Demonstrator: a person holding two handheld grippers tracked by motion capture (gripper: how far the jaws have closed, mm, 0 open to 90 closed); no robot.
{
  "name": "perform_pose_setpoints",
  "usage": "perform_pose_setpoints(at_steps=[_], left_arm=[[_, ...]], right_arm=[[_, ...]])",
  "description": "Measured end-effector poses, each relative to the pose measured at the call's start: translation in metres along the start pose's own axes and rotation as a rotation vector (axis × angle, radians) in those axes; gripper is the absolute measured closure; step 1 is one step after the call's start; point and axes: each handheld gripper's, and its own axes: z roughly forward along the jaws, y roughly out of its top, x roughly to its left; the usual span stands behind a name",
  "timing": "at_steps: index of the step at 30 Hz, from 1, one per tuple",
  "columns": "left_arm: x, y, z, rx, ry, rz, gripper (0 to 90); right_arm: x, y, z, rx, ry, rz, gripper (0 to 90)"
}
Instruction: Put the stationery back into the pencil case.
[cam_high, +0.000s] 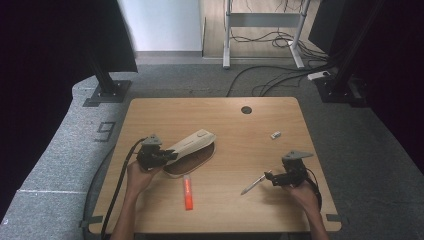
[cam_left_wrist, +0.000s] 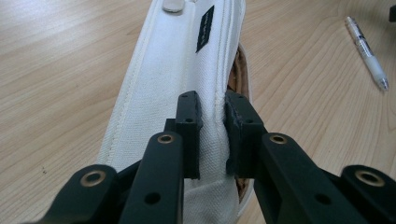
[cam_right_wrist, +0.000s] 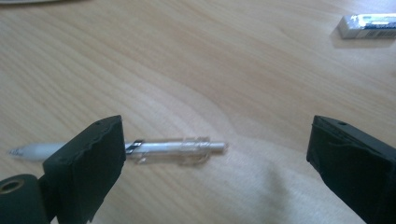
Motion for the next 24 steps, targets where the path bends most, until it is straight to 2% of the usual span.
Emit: perform_pose_setpoints(at_steps=[9,19,24], left_arm=[[0.000,0.000,0.000,-0.003,-0.001,-0.002,76.7],[0.000,0.000,-0.001,-0.003,-0.007,0.000,76.5],[0.001,0.000,-0.002,-0.006,-0.009,-0.001,76.4]], right_arm=[[-0.017,0.018,0.006,-0.015,-0.014,0.007,8.8],[-0.044,0.031,0.022,-0.008,-0.061,0.040,12.6],[-0.056,0.038,0.028,-0.002,-0.084,0.042,14.7]])
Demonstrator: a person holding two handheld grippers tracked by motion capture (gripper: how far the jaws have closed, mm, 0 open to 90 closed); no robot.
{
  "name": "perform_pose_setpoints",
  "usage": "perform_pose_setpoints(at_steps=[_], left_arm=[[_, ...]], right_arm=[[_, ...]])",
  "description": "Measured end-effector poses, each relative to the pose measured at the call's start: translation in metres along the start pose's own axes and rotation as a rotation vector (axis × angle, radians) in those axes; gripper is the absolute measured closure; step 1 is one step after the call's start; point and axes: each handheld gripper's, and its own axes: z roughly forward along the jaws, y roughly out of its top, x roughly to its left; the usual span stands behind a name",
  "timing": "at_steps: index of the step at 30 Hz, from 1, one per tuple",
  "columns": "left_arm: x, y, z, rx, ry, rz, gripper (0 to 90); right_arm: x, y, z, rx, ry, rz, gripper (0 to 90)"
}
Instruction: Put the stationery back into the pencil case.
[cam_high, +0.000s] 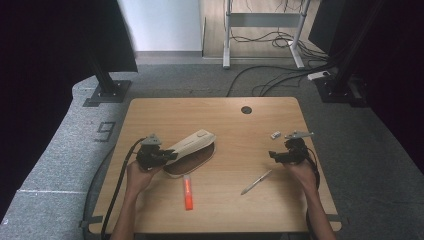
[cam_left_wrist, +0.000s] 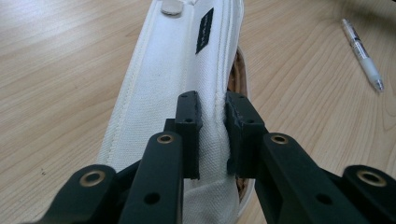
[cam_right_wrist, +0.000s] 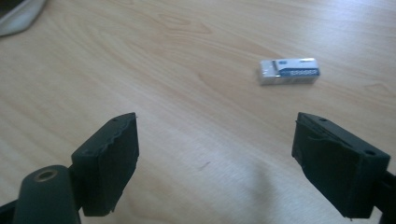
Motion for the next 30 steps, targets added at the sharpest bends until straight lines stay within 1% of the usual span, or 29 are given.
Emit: perform_pose_setpoints(at_steps=[4,9,11,17,21,25,27,30], left_arm=[[0.000,0.000,-0.001,0.000,-0.003,0.000,76.3],[0.000,0.000,-0.001,0.000,-0.009,-0.003,76.2],[0.000,0.000,-0.001,-0.001,-0.009,-0.003,76.1],[0.002,0.000,-0.002,-0.007,-0.014,-0.012,76.3],[0.001,0.000,-0.002,-0.007,-0.016,-0.011,76.1],[0.002,0.000,-0.002,-0.008,-0.017,-0.011,76.0],[0.002,0.000,-0.002,-0.009,-0.018,-0.013,76.1],[0.002,0.000,-0.002,-0.011,-0.018,-0.015,76.1]], right_arm=[[-0.009,0.004,0.007,0.004,-0.011,0.003,18.3],[-0.019,0.007,0.016,0.014,-0.016,0.021,19.5],[-0.021,0.008,0.020,0.017,-0.020,0.018,21.0],[-0.030,0.015,0.030,0.011,-0.037,0.021,28.5],[-0.035,0.020,0.034,0.004,-0.048,0.024,32.7],[-0.042,0.024,0.040,0.016,-0.066,0.020,33.8],[-0.044,0.026,0.042,0.016,-0.063,0.023,34.3],[-0.047,0.028,0.046,0.026,-0.065,0.013,34.8]])
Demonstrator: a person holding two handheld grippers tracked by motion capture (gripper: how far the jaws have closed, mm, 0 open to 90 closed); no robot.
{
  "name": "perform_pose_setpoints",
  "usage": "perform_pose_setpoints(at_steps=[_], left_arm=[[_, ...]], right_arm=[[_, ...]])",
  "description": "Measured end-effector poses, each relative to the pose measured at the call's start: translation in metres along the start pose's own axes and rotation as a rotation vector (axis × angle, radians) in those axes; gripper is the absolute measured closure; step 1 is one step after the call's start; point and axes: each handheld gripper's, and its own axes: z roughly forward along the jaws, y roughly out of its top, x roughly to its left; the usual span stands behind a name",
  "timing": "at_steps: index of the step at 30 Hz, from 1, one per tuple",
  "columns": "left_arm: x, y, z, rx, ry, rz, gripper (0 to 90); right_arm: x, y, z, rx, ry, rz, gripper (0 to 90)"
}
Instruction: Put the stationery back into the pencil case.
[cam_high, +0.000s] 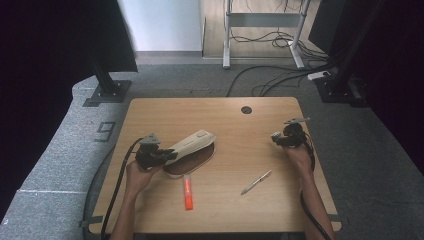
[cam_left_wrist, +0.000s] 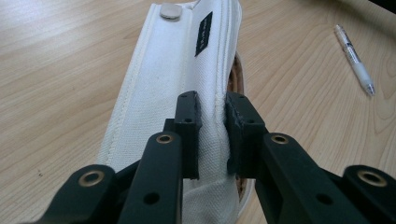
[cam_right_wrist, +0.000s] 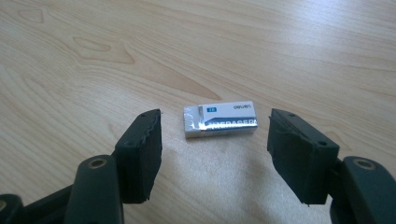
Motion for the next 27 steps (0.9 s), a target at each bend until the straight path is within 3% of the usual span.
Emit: perform_pose_setpoints(at_steps=[11,14,27], left_arm=[[0.000,0.000,0.000,-0.003,-0.002,-0.004,76.1],[0.000,0.000,0.000,-0.004,-0.003,-0.005,76.1],[0.000,0.000,0.000,-0.007,-0.003,-0.005,76.1]], right_arm=[[-0.002,0.003,0.017,0.023,0.005,-0.008,40.0],[-0.004,0.003,0.018,0.035,0.011,-0.012,45.7],[0.000,0.000,0.011,0.022,0.028,0.022,47.0]])
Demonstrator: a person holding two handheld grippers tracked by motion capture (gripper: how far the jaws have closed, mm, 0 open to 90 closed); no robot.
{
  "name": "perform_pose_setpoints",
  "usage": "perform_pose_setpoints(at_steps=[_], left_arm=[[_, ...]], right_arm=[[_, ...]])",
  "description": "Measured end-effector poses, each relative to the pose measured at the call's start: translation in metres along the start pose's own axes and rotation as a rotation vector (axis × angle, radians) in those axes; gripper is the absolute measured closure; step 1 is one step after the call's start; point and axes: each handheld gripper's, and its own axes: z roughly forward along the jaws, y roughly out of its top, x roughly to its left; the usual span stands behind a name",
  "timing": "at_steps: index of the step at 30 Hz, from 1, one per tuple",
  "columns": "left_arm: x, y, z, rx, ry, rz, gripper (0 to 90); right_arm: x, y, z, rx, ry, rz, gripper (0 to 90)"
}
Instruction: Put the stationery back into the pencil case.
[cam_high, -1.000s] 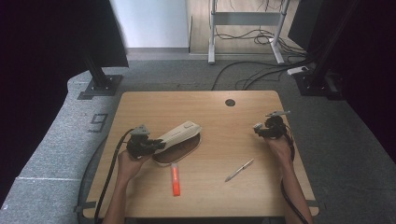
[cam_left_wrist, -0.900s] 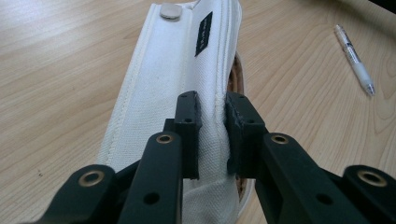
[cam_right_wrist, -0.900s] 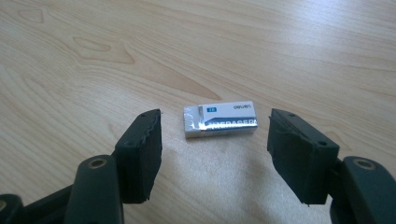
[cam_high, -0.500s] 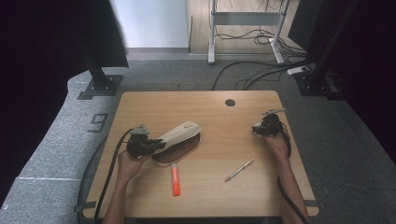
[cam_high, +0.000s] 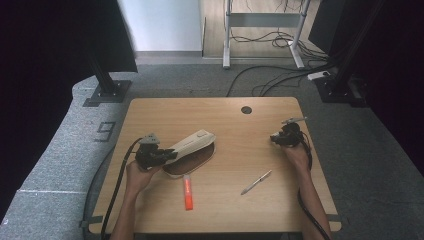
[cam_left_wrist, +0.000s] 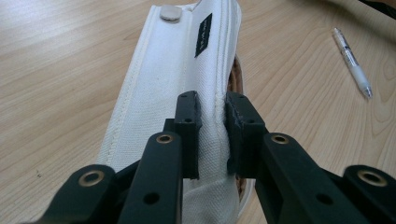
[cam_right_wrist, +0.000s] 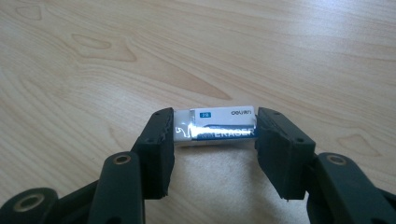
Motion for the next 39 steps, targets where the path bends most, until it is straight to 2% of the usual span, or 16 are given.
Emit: perform_pose_setpoints(at_steps=[10,20,39], left_arm=[[0.000,-0.001,0.000,-0.002,0.001,-0.001,75.8],[-0.001,-0.001,0.000,-0.003,0.000,-0.002,75.7],[-0.001,-0.002,-0.001,-0.004,-0.002,-0.007,75.5]], right_arm=[[0.016,-0.004,-0.014,-0.016,0.050,-0.004,47.0],[0.044,-0.001,-0.028,-0.031,0.105,-0.056,47.0],[0.099,0.009,-0.024,-0.060,0.218,-0.137,47.0]])
